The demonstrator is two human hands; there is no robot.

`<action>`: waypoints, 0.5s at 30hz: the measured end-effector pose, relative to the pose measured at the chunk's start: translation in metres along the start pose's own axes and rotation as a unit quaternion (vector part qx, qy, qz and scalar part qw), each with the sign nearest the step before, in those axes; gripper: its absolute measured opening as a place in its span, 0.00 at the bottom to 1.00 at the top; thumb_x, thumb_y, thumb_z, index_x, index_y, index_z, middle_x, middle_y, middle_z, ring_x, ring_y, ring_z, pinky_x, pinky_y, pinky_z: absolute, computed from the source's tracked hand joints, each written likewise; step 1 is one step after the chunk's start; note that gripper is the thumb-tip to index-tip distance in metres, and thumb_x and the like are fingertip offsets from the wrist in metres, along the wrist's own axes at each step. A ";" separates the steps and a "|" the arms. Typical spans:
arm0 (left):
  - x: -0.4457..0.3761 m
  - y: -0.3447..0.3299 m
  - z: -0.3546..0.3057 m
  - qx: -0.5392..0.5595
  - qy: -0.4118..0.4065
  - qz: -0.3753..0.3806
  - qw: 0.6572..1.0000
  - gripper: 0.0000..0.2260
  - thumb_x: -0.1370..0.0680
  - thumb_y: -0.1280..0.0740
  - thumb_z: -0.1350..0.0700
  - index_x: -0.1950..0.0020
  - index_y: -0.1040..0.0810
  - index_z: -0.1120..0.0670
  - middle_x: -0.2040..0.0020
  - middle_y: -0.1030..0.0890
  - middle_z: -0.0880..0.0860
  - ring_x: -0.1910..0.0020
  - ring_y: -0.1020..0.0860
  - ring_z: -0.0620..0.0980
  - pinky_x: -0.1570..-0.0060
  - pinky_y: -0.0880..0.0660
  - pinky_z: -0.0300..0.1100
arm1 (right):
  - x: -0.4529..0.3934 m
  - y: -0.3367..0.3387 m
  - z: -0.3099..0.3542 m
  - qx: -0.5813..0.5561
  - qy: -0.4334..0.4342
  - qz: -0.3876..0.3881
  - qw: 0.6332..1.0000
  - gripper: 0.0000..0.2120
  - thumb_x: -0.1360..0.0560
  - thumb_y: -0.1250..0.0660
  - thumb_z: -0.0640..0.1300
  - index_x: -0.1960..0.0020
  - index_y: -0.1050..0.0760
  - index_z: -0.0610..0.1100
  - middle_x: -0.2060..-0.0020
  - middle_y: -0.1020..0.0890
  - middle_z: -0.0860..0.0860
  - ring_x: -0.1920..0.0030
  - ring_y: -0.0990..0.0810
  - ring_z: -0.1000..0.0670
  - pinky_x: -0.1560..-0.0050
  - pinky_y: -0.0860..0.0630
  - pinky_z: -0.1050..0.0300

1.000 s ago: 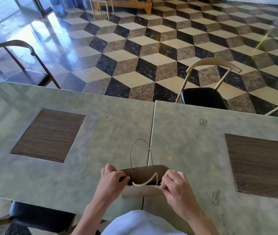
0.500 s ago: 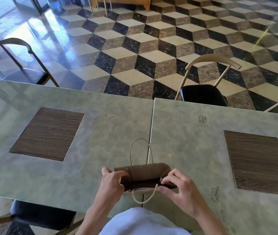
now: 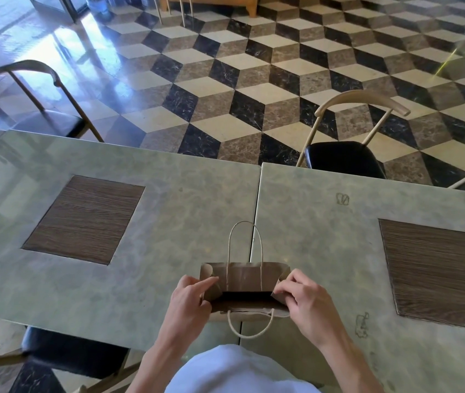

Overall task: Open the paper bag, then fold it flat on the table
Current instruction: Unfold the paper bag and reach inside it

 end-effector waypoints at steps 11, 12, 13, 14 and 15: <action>0.016 0.013 -0.019 0.017 -0.032 -0.084 0.996 0.24 0.32 0.36 0.72 0.41 0.18 0.52 0.54 0.28 0.50 0.63 0.26 0.45 0.60 0.33 0.24 | 0.007 0.020 -0.002 -0.024 -0.038 -0.100 0.994 0.13 0.31 0.28 0.30 0.50 0.15 0.43 0.63 0.28 0.54 0.68 0.24 0.52 0.65 0.23 0.58; 0.018 0.015 -0.019 0.015 -0.029 -0.095 0.995 0.24 0.32 0.37 0.72 0.41 0.19 0.53 0.53 0.29 0.50 0.63 0.26 0.47 0.60 0.33 0.24 | 0.007 0.022 -0.002 -0.021 -0.048 -0.111 0.992 0.14 0.31 0.28 0.29 0.50 0.15 0.42 0.62 0.28 0.53 0.68 0.23 0.51 0.65 0.22 0.55; 0.019 0.016 -0.019 0.011 -0.023 -0.106 0.994 0.24 0.32 0.37 0.72 0.40 0.19 0.54 0.53 0.29 0.51 0.63 0.26 0.48 0.60 0.33 0.24 | 0.007 0.024 -0.003 -0.019 -0.064 -0.120 0.991 0.14 0.31 0.30 0.28 0.50 0.16 0.41 0.62 0.27 0.52 0.68 0.23 0.49 0.65 0.21 0.54; 0.020 0.016 -0.018 0.009 -0.015 -0.113 0.993 0.23 0.32 0.37 0.72 0.40 0.20 0.55 0.52 0.30 0.51 0.63 0.26 0.49 0.61 0.33 0.24 | 0.007 0.026 -0.005 -0.018 -0.081 -0.128 0.988 0.14 0.31 0.31 0.27 0.50 0.16 0.39 0.62 0.27 0.51 0.68 0.23 0.48 0.65 0.21 0.53; 0.021 0.016 -0.017 0.011 -0.005 -0.116 0.993 0.23 0.32 0.37 0.72 0.40 0.21 0.56 0.52 0.30 0.51 0.63 0.26 0.49 0.61 0.34 0.24 | 0.007 0.027 -0.009 -0.016 -0.095 -0.136 0.986 0.14 0.31 0.32 0.26 0.49 0.17 0.38 0.62 0.27 0.51 0.68 0.23 0.48 0.64 0.22 0.55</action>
Point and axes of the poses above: each hand's wrist, its own x-axis away from the middle knuckle, its own y-axis out of the back of the hand, z = x × y, the point moved 8 cm from there along -x, towards the middle knuckle
